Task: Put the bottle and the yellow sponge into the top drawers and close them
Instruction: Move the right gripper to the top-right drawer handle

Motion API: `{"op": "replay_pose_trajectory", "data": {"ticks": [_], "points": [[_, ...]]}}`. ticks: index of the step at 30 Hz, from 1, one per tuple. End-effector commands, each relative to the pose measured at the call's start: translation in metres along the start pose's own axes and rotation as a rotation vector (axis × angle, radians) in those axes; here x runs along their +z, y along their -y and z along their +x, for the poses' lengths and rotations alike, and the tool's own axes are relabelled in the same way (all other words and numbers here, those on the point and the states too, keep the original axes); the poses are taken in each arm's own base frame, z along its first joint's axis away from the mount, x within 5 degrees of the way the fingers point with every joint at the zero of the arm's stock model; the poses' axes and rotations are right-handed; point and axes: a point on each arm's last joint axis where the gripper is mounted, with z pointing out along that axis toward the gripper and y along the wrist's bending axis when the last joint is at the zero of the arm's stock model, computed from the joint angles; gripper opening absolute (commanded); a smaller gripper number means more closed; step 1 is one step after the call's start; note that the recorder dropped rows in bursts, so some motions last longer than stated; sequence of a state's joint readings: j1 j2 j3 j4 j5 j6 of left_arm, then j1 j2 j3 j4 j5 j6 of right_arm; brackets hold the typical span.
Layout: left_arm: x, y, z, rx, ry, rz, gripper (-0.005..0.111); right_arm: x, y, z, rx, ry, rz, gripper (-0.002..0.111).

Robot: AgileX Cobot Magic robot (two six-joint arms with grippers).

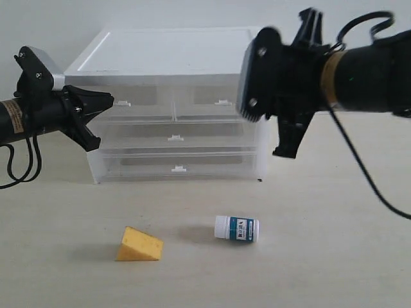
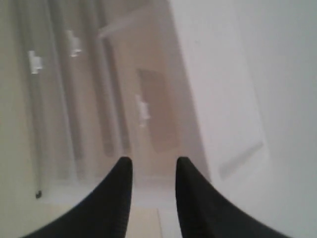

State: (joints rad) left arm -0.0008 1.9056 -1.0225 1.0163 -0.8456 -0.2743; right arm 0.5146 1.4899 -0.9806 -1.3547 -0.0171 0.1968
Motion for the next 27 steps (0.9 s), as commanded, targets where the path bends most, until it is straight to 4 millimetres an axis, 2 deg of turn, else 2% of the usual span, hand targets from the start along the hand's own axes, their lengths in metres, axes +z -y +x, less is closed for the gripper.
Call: {"op": "replay_pose_trajectory", "data": {"ticks": [1, 3, 8, 16, 27], "points": [[0.002, -0.009, -0.002, -0.057, -0.003, -0.078, 0.004, 0.024, -0.008, -0.014, -0.054, 0.006, -0.037, 0.027], [0.002, -0.009, -0.002, -0.057, -0.003, -0.078, 0.004, 0.035, -0.007, -0.015, -0.056, -0.006, -0.041, 0.027], [0.002, -0.009, -0.002, -0.057, -0.003, -0.078, 0.004, 0.048, -0.002, -0.017, -0.052, -0.006, -0.032, 0.027], [0.002, -0.009, -0.002, -0.057, -0.003, -0.078, 0.004, 0.071, -0.020, -0.007, -0.132, -0.057, -0.091, 0.027], [0.002, -0.009, -0.002, -0.057, -0.003, -0.078, 0.004, 0.077, 0.002, -0.017, -0.123, -0.034, -0.026, 0.027]]}}
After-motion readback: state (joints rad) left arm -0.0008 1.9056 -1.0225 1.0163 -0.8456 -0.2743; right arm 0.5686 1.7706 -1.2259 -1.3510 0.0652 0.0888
